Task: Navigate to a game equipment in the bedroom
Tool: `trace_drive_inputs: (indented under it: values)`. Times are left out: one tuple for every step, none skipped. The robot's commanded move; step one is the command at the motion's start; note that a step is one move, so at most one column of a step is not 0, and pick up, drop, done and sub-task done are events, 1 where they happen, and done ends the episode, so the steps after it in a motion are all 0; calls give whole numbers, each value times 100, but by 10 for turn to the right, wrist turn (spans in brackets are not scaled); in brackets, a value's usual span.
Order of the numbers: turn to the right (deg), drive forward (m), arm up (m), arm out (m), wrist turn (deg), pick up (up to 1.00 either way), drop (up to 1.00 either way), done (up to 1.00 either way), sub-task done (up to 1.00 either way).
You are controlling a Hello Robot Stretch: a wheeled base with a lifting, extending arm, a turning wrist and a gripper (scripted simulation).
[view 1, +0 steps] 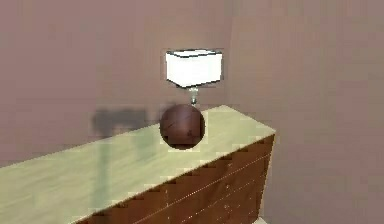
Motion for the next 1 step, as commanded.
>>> trace_drive_inputs:
  values:
    - [0,0,0,0,0,0,0,100,0]
